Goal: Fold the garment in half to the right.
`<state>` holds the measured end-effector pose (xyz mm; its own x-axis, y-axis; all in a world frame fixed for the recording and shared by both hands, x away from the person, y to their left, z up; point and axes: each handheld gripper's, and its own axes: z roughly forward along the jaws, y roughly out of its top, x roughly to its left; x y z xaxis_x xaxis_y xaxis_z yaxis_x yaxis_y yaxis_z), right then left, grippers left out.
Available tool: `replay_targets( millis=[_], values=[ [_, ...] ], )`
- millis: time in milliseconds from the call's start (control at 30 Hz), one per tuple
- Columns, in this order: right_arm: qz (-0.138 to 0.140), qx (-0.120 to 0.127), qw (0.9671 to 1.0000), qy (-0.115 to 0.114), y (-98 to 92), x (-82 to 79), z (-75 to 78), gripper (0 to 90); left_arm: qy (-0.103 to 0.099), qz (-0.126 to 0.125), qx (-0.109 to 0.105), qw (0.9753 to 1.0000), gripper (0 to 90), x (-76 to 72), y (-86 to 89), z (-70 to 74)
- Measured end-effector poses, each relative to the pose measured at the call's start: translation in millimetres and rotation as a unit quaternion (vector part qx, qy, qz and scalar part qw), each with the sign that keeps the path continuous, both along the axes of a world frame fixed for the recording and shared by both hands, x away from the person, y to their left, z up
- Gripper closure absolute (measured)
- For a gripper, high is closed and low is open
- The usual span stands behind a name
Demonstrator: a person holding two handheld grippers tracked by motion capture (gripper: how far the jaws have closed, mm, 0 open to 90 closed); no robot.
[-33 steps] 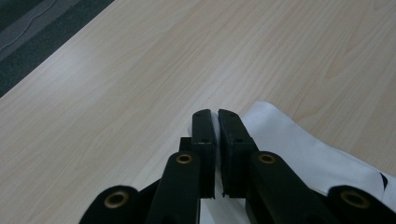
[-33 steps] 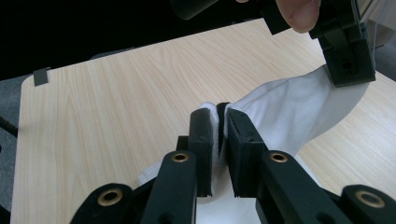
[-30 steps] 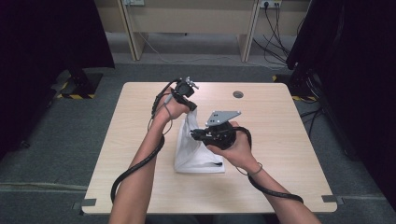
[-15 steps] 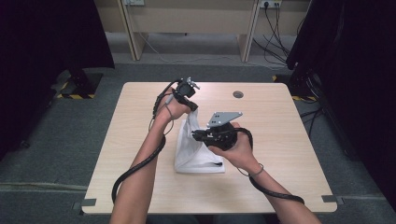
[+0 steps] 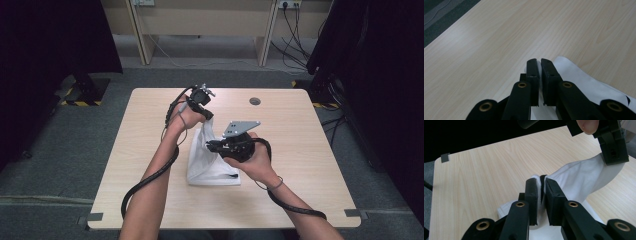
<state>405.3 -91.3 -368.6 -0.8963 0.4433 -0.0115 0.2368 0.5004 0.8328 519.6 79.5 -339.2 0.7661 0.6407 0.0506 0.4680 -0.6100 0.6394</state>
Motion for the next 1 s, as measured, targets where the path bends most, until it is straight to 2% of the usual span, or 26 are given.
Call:
replay_targets(
  millis=[1000],
  values=[
    [-0.004, 0.000, 1.0000, 0.003, -4.4, 0.0, -3.7, 81.3, 0.004, -0.004, 0.001, 1.0000, 84.3, 0.7, -5.4, -3.9]
  ],
)
